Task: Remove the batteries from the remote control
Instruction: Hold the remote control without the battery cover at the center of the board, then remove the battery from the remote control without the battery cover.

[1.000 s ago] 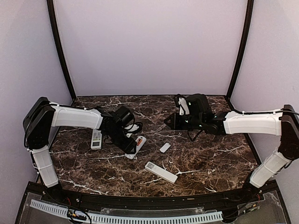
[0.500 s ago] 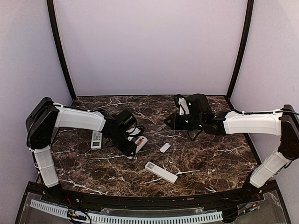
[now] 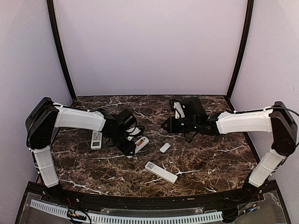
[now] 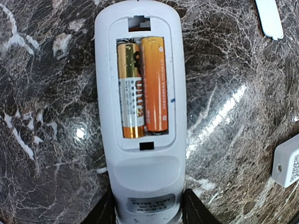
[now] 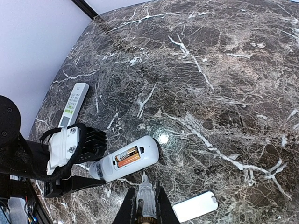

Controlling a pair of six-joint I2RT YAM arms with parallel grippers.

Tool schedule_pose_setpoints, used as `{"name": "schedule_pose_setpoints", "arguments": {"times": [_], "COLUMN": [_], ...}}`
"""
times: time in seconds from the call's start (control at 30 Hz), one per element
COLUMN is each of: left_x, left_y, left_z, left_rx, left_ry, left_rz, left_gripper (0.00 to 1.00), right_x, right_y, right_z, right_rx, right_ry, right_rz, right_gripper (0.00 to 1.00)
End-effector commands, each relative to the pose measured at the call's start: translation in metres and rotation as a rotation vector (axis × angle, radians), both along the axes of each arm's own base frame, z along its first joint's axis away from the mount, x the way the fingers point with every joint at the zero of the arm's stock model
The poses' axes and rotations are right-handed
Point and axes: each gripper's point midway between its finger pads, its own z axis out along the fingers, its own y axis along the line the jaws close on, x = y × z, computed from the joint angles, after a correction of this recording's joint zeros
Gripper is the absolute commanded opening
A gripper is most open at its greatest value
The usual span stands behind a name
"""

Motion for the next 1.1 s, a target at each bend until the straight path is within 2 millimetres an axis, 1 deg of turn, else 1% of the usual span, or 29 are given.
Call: {"name": "schedule_pose_setpoints", "arguments": {"times": [0.0,0.2,0.5,0.7,0.93,1.07], "left_x": [-0.007,-0.008,-0.008,-0.008,-0.009,-0.009], "left_y": [0.0,0.001,0.0,0.0,0.0,0.0], "left_z": [-0.013,-0.015,-0.016,-0.016,-0.017,-0.018], "left_rx": [0.038,0.044,0.044,0.045,0.048,0.049], "left_ry": [0.022,0.028,0.034,0.033,0.037,0.041], "left_rz": [-0.038,-0.038,-0.04,-0.041,-0.041,-0.041], "left_gripper": [0.4,0.39,0.38,0.37,0.37,0.4], "right_x": [0.003,0.007,0.015,0.016,0.02,0.022], "right_y": [0.015,0.023,0.029,0.034,0.037,0.036], "right_z": [0.011,0.006,0.004,-0.001,-0.005,-0.007], "right_rx": [0.032,0.03,0.015,0.01,-0.004,-0.015], "right_ry": [-0.029,-0.025,-0.04,-0.028,-0.027,-0.03], "right_rz": [0.053,0.075,0.09,0.108,0.11,0.106], "right_gripper": [0.0,0.0,0.0,0.0,0.0,0.0]}}
